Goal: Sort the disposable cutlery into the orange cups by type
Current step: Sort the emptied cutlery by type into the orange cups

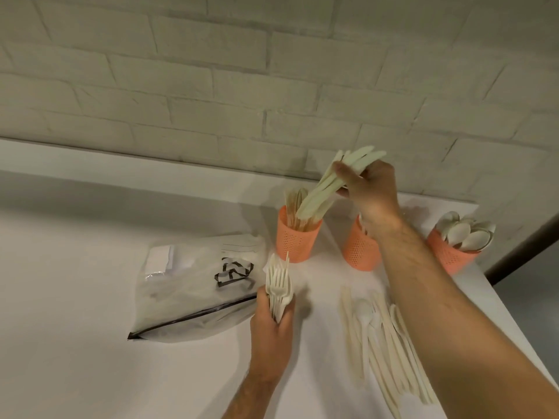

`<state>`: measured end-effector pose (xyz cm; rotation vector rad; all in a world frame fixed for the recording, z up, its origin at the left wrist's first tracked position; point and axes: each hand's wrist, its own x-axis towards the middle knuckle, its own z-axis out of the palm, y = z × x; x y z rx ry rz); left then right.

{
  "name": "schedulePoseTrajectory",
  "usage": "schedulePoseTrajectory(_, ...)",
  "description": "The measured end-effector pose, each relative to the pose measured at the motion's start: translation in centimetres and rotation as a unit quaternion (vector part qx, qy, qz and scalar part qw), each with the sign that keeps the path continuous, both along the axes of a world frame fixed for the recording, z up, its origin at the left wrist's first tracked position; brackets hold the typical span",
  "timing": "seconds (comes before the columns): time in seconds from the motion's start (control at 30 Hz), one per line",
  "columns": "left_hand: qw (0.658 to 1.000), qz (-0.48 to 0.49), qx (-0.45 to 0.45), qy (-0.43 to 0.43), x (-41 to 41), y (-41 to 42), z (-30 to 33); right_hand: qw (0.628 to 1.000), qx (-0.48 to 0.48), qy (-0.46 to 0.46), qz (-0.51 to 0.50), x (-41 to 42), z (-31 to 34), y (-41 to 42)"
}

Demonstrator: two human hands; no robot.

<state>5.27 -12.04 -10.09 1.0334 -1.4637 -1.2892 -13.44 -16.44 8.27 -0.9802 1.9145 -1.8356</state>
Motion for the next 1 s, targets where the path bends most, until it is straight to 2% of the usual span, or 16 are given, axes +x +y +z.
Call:
schedulePoseTrajectory(0.1,1.0,-0.006,0.008,0.01,0.0,-0.4,0.1,0.996,0.071,0.046,-0.023,0.1,-1.5,-1.5)
schedulePoseTrajectory(0.2,1.0,-0.014,0.011,0.015,0.1,-0.5,0.3,0.977,0.175,0.121,0.015,0.1,-2.3,-1.7)
schedulePoseTrajectory(0.33,0.999,-0.019,0.016,0.025,0.3,-0.5,0.6,0.96,0.23,0.156,0.023,-0.2,-2.2,-1.0)
schedulePoseTrajectory(0.5,0.999,-0.019,0.022,0.018,0.2,-0.4,0.8,0.948,0.232,0.216,0.029,-0.2,-2.5,-0.3)
schedulePoseTrajectory(0.67,0.997,-0.019,0.057,0.038,0.3,-0.3,1.3,0.938,0.154,0.311,-0.004,1.5,-2.8,1.5)
schedulePoseTrajectory(0.73,0.994,-0.032,0.089,0.053,0.3,-0.5,1.3,0.948,0.129,0.283,0.059,2.8,-2.8,3.0)
schedulePoseTrajectory(0.77,0.992,-0.043,0.102,0.063,0.5,-0.6,1.4,0.949,0.146,0.248,0.127,3.5,-2.8,3.8)
schedulePoseTrajectory(0.83,0.986,-0.074,0.125,0.082,0.7,-0.7,1.8,0.923,0.216,0.156,0.278,4.5,-3.1,5.1)
schedulePoseTrajectory(0.87,0.982,-0.093,0.134,0.091,0.8,-0.7,2.1,0.91,0.233,0.121,0.322,4.6,-3.6,5.4)
schedulePoseTrajectory(1.0,0.973,-0.152,0.142,0.096,1.2,-0.1,3.3,0.932,0.17,0.004,0.321,4.8,-5.5,5.6)
